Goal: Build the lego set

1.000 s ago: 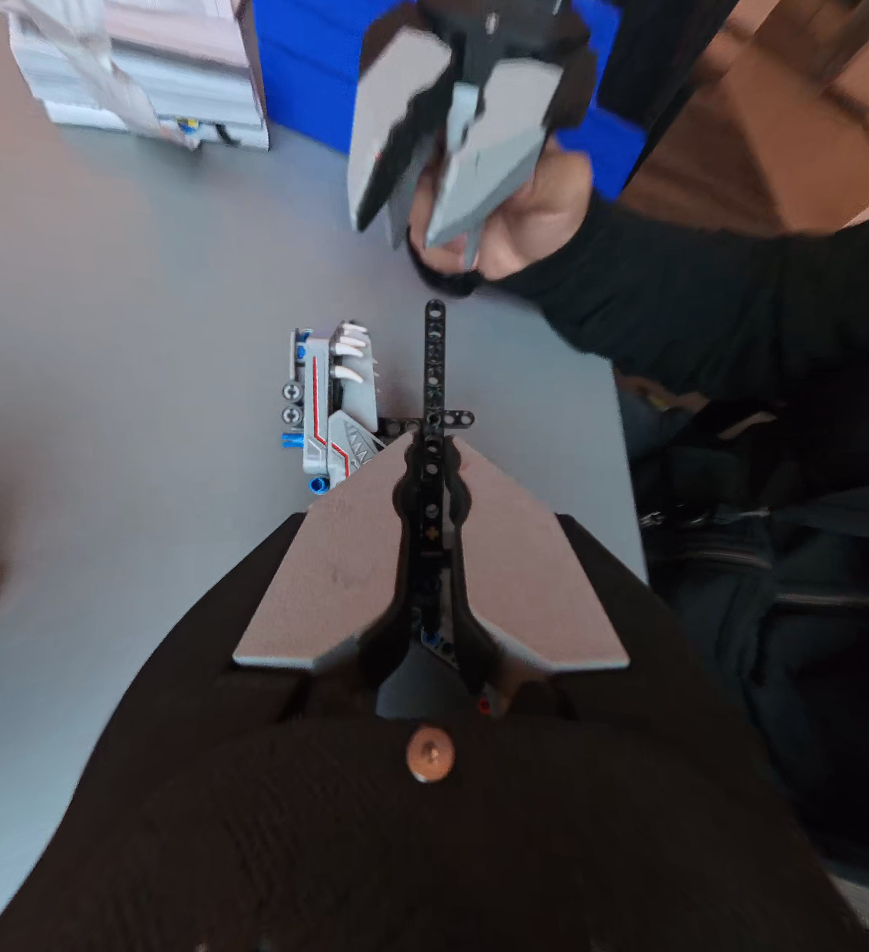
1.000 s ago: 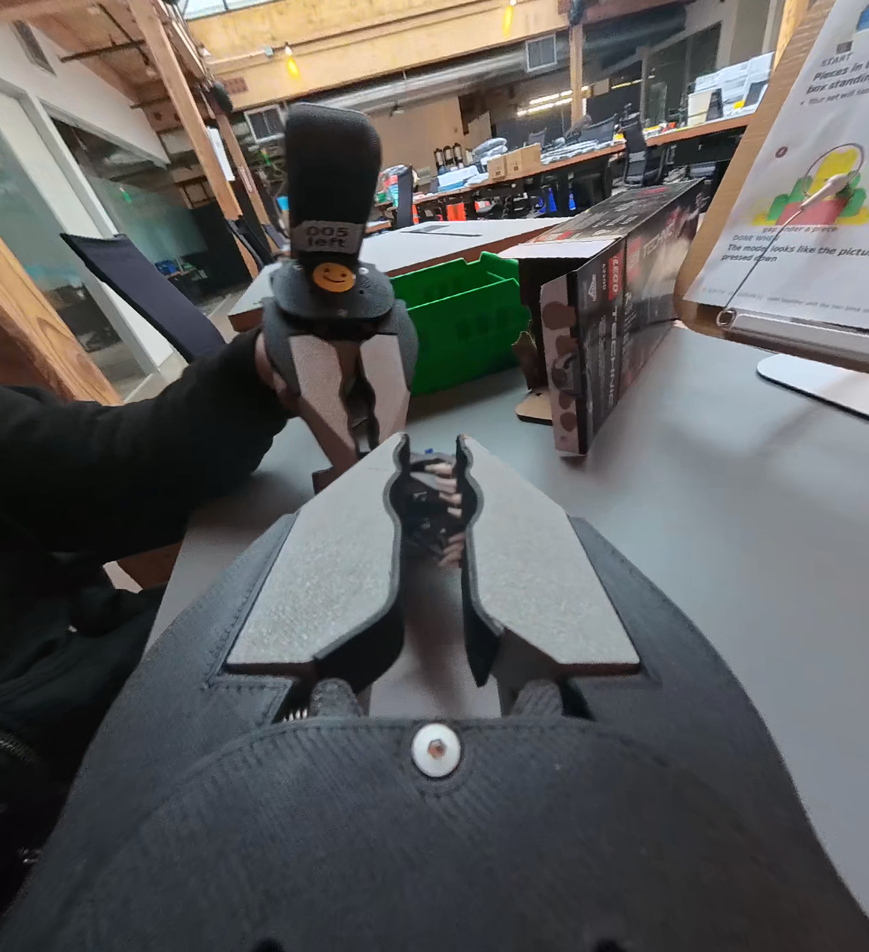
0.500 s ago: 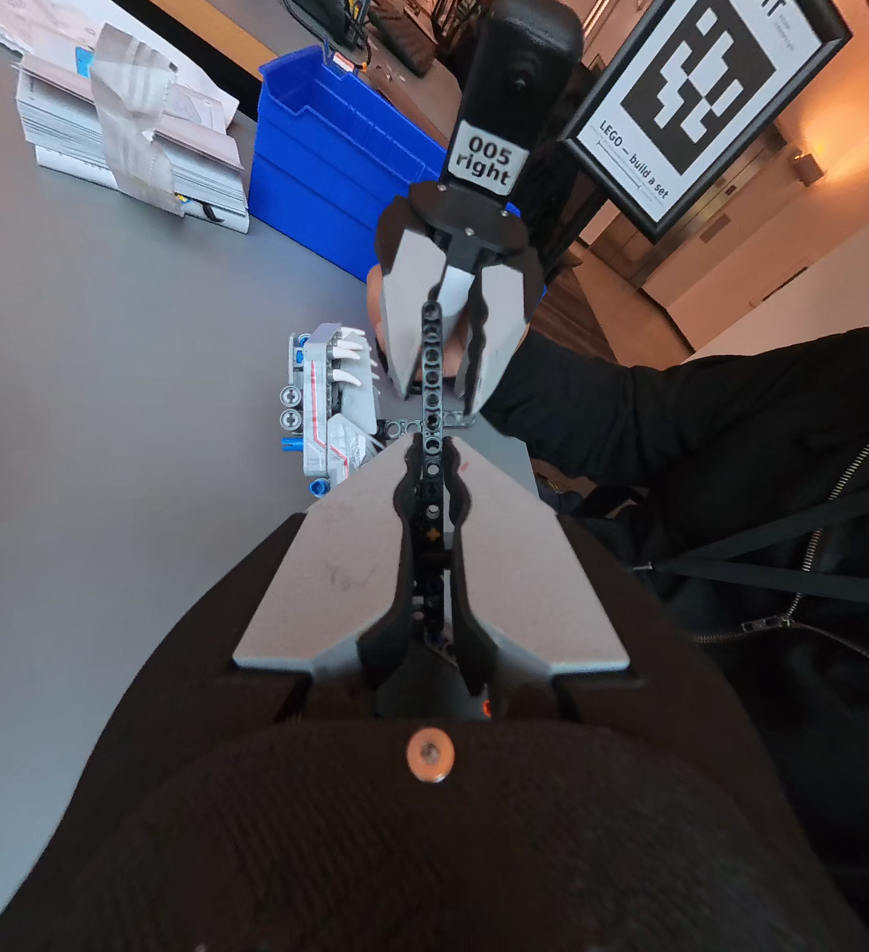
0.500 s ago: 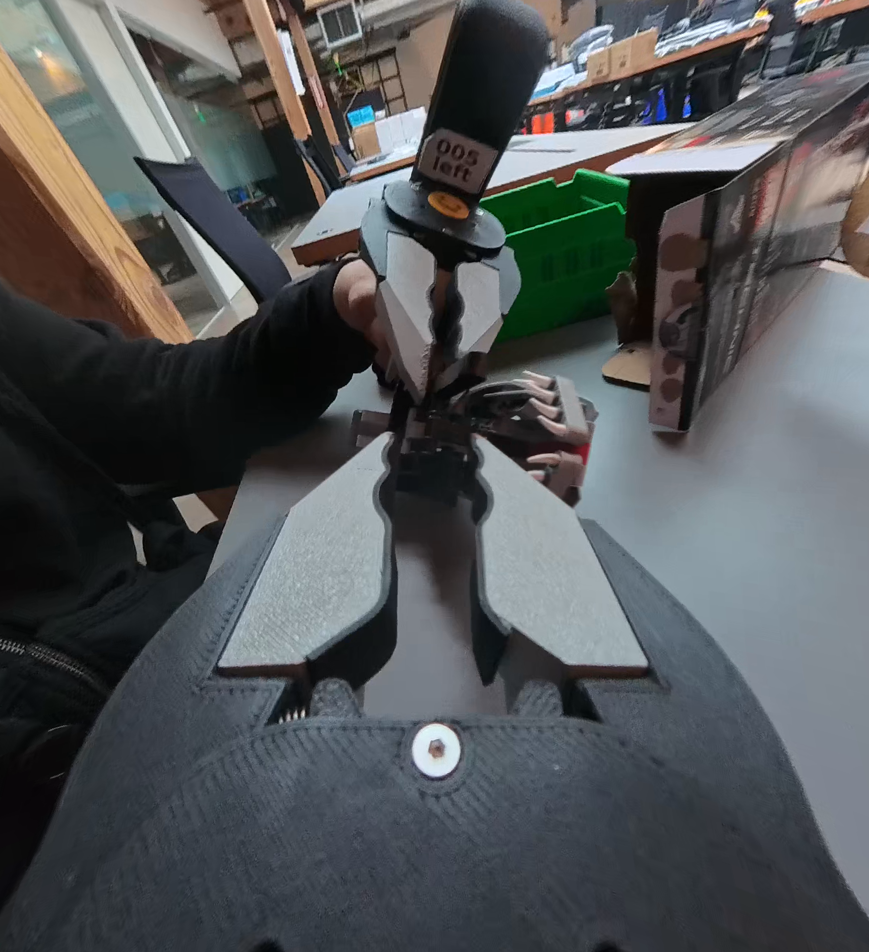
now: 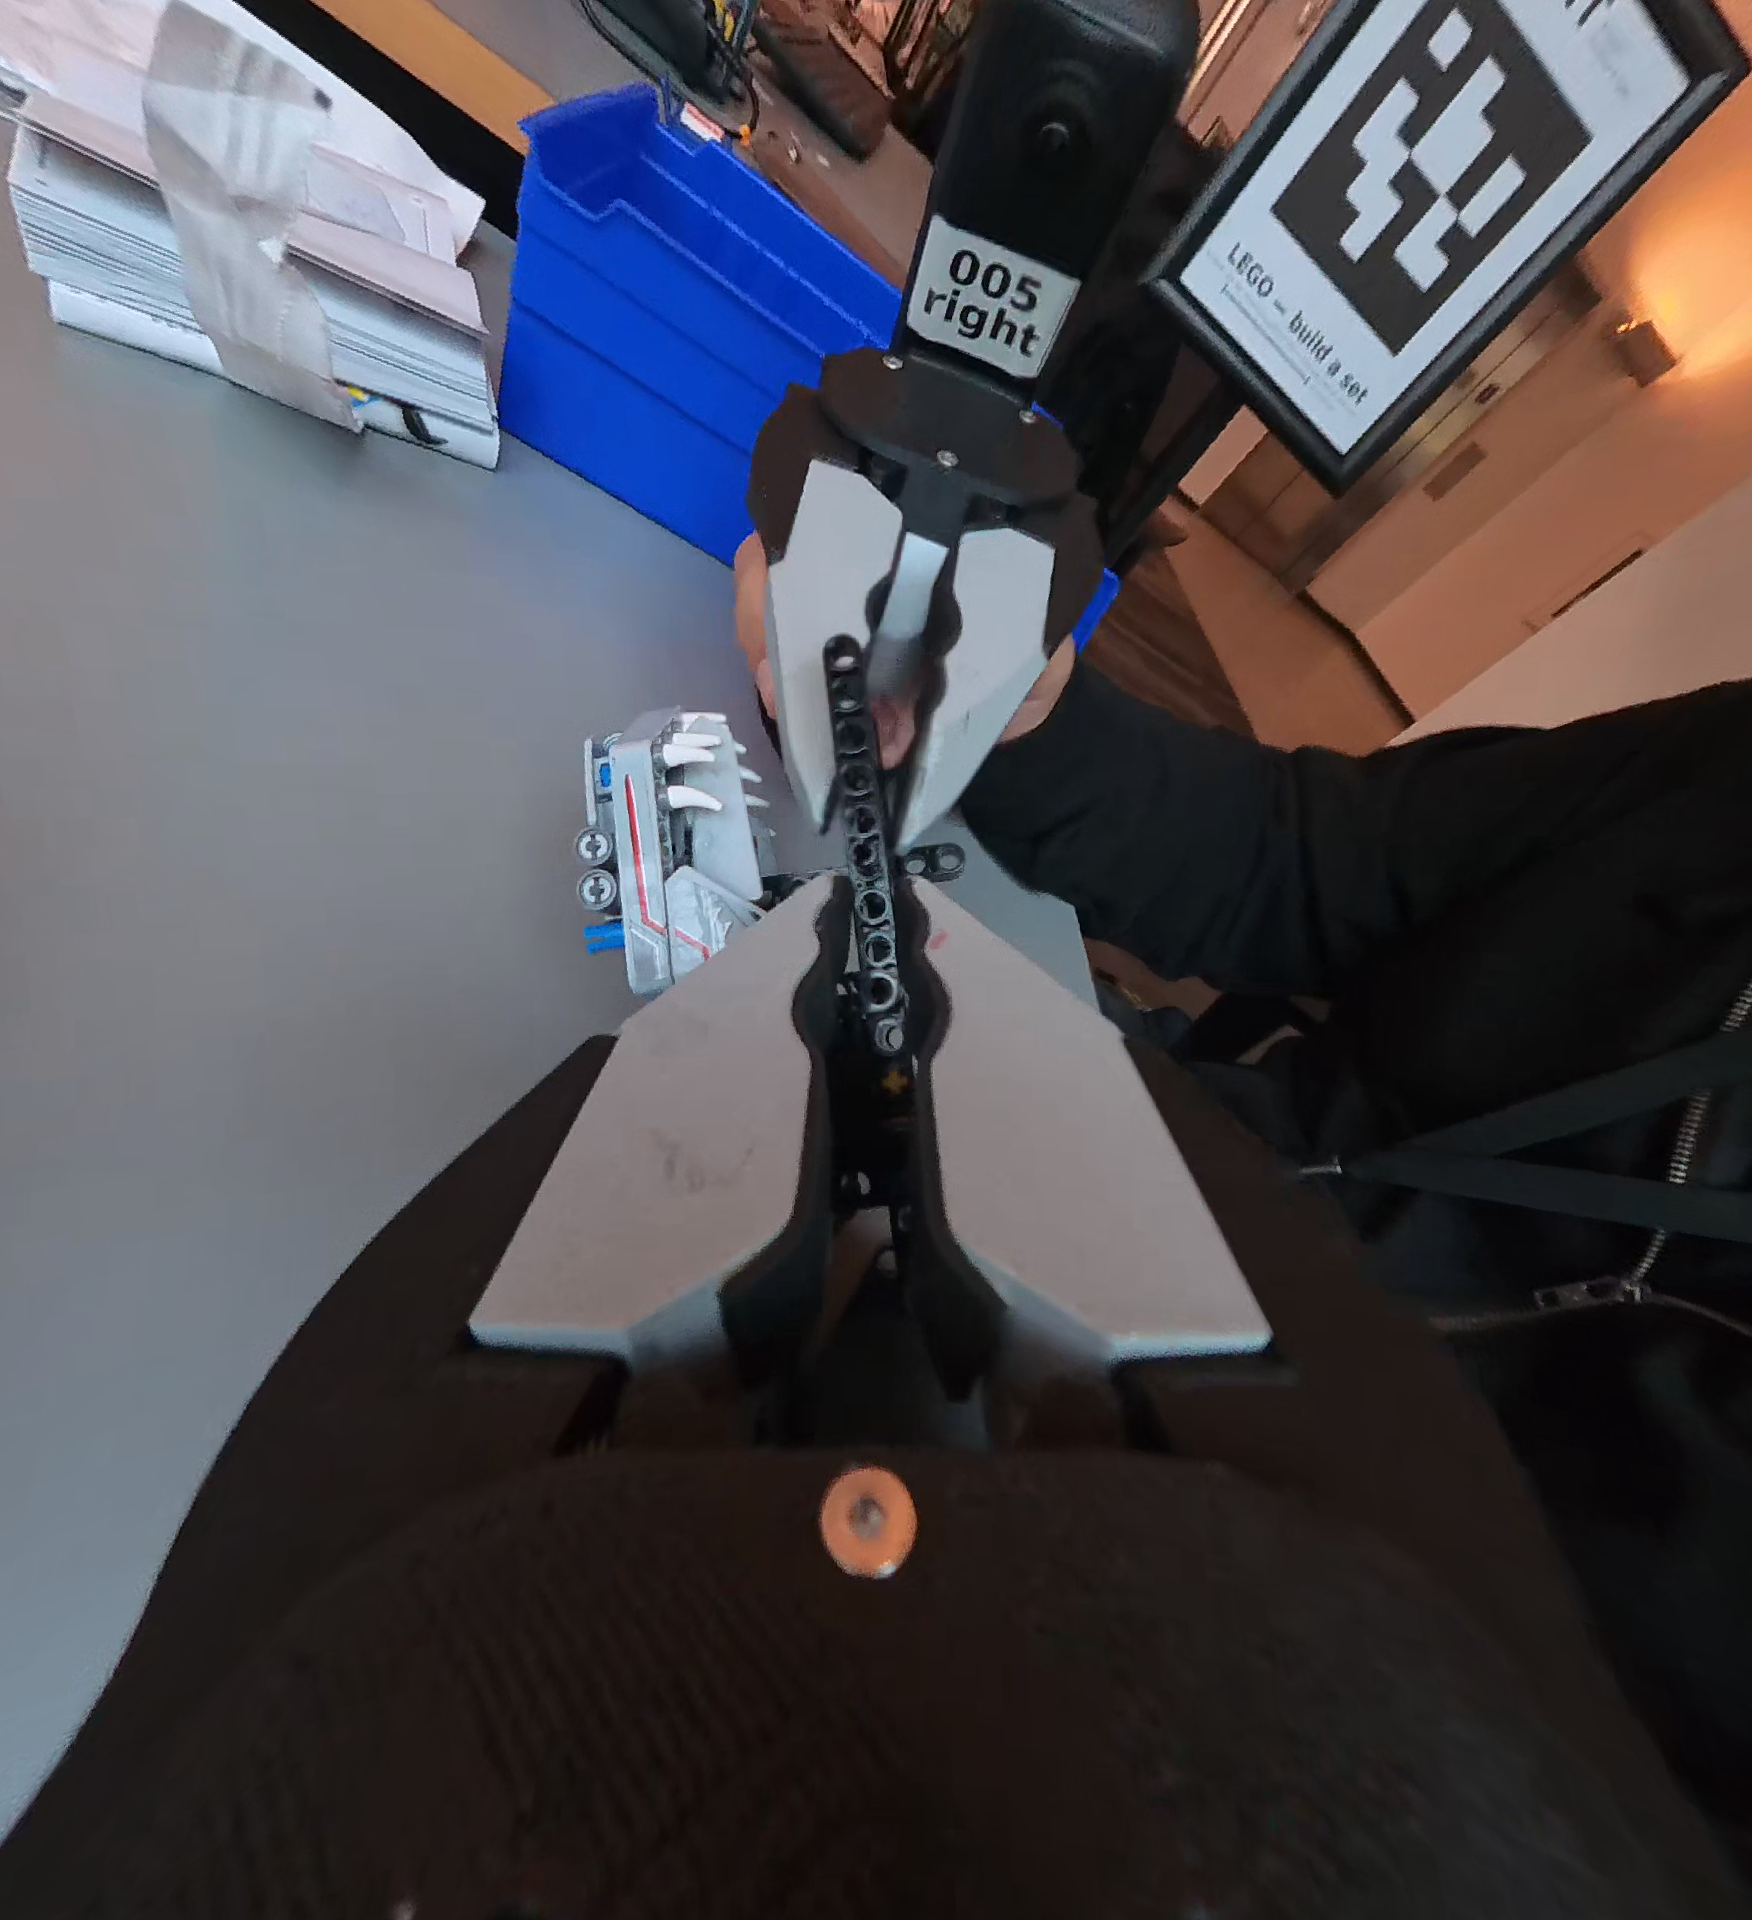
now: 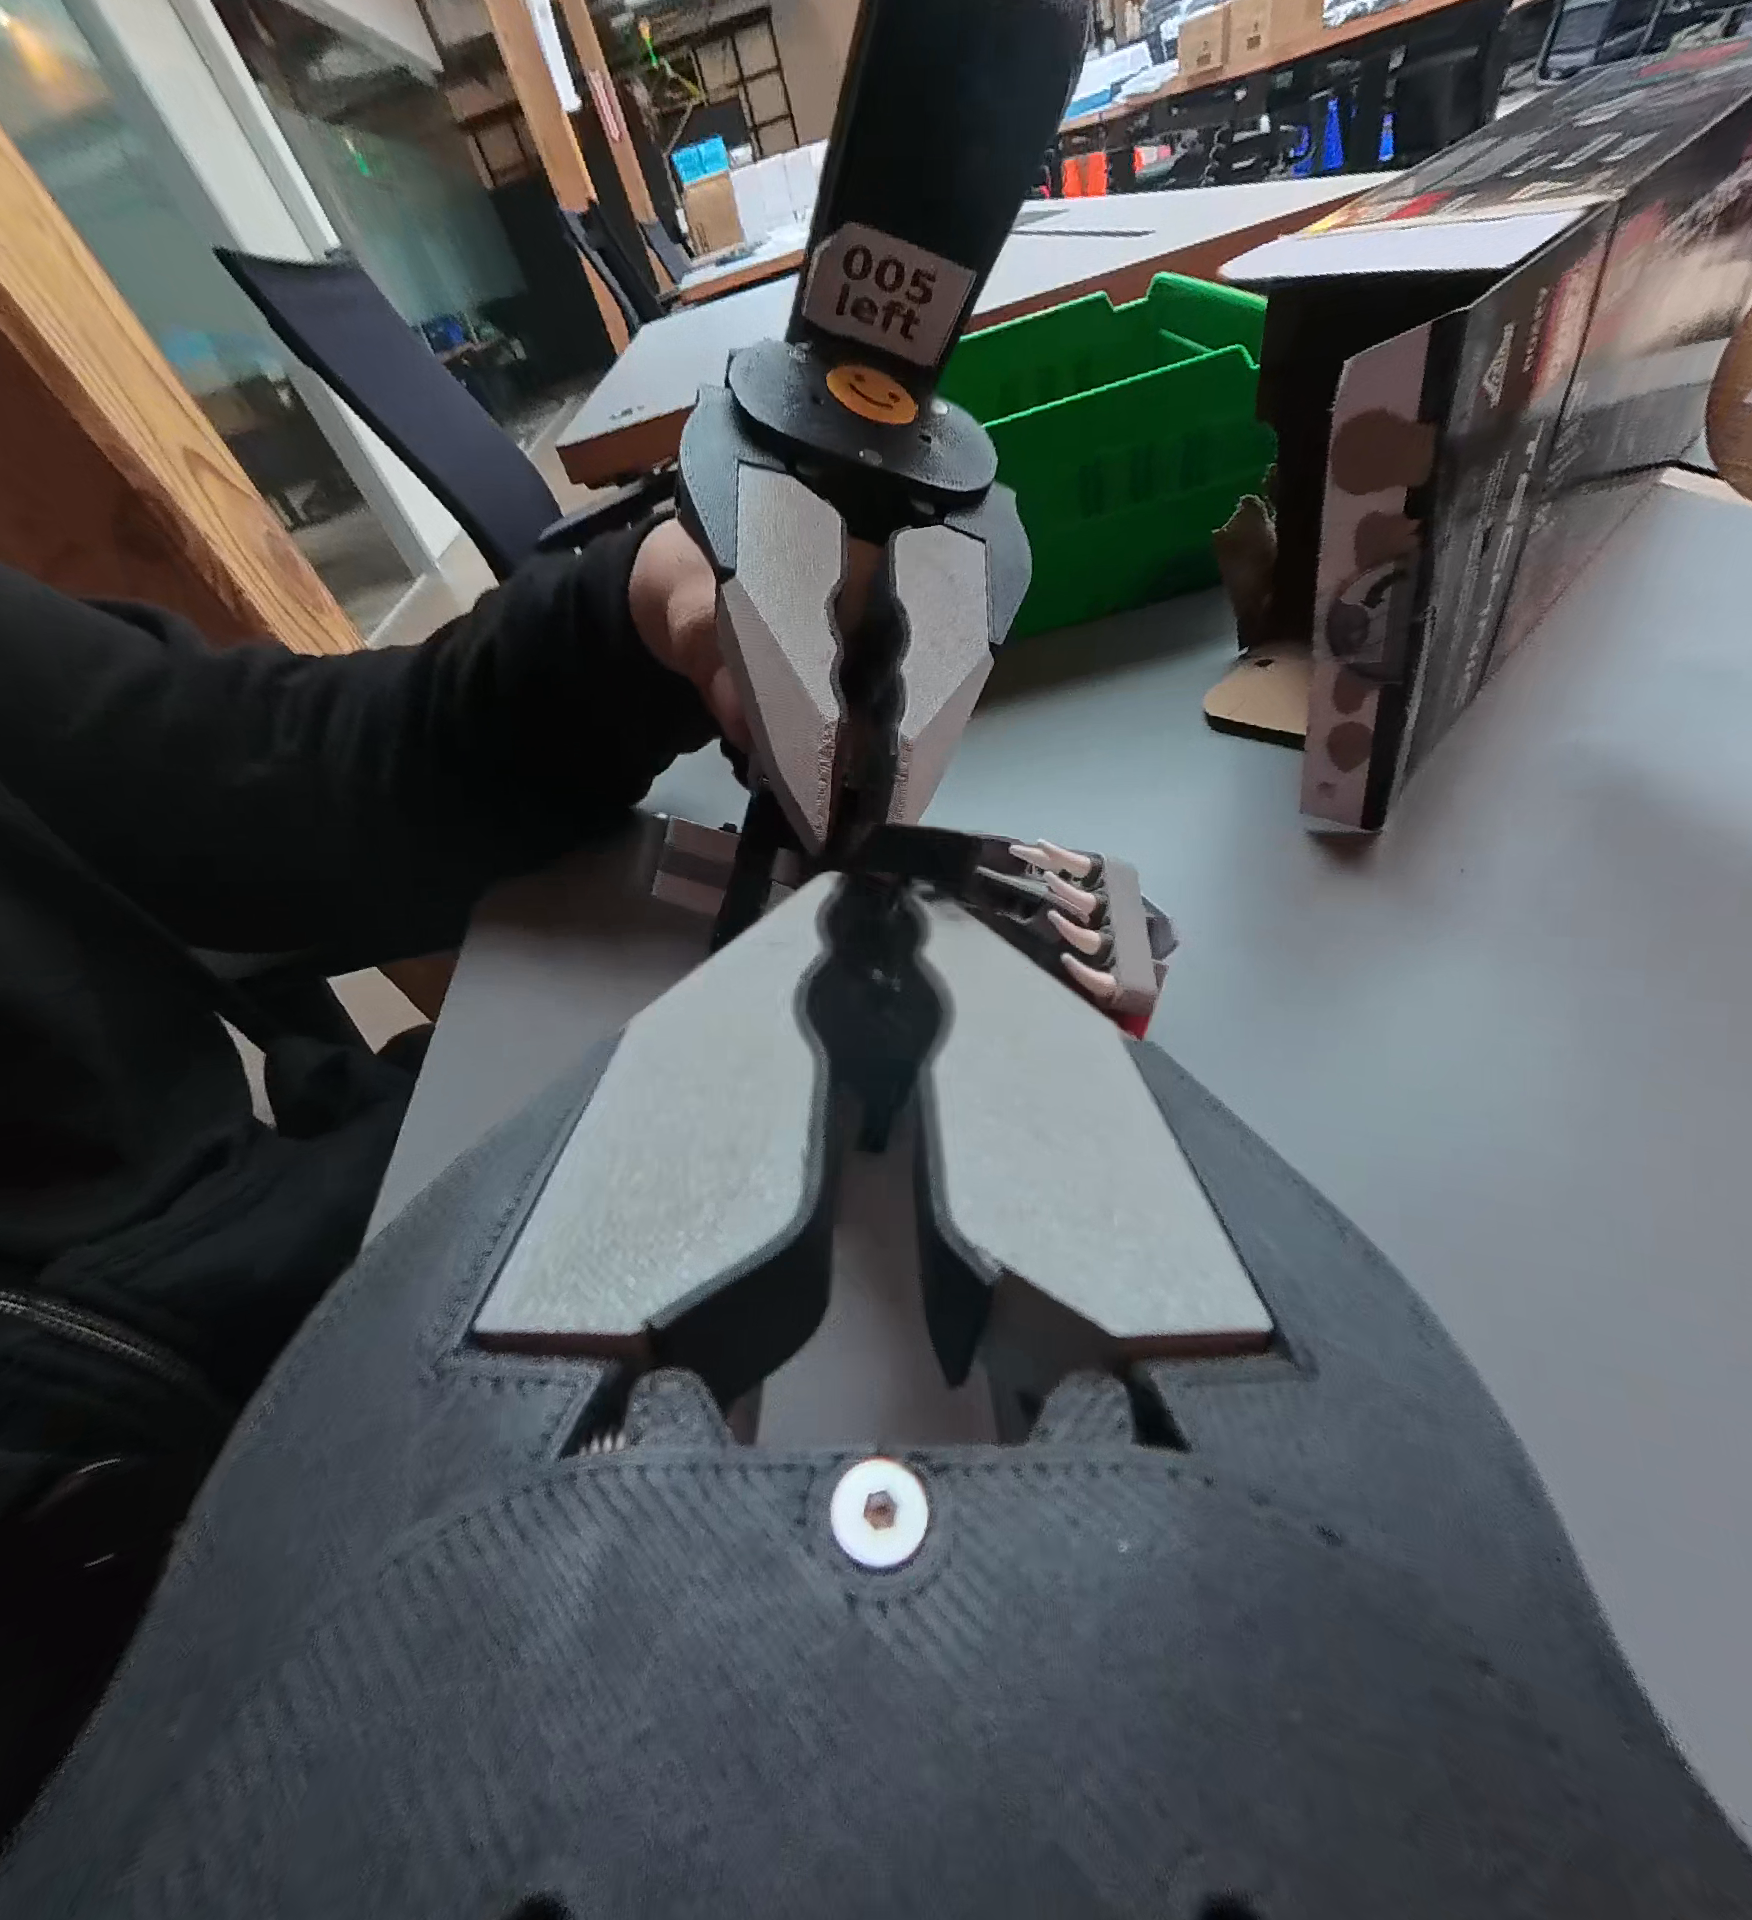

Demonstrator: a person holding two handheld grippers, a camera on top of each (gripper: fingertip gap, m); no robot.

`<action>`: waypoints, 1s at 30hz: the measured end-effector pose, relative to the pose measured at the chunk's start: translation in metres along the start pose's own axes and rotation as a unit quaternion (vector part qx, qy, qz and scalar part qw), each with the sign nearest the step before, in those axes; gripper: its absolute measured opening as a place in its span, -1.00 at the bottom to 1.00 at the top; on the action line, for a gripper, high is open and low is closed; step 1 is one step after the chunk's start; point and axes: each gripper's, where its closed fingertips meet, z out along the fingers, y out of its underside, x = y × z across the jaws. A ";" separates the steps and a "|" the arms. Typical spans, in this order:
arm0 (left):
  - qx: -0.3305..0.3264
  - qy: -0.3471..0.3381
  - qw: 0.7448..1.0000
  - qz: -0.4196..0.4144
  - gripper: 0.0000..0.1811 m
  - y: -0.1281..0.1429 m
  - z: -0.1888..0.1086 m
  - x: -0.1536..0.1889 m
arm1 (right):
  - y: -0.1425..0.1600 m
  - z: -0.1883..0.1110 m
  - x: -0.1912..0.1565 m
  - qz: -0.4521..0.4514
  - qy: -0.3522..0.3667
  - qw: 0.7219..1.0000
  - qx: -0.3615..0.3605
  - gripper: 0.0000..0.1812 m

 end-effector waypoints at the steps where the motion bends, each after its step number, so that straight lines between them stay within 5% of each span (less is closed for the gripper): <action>1: 0.007 0.001 1.000 -0.007 -0.92 -0.001 -0.001 -0.001 | -0.002 -0.002 0.001 0.004 0.000 1.000 0.006 -0.89; 9: 0.048 0.010 0.999 -0.020 -0.93 -0.010 -0.009 -0.003 | -0.013 -0.019 0.011 0.053 0.000 0.997 0.055 -0.73; 21: 0.056 0.008 0.998 0.005 -0.93 -0.014 -0.006 0.003 | -0.002 -0.004 -0.007 0.083 -0.070 0.994 0.029 -0.94; 30: 0.060 -0.028 0.997 0.036 -0.93 -0.018 -0.008 0.001 | -0.008 -0.010 0.003 0.099 -0.047 0.993 0.052 -0.85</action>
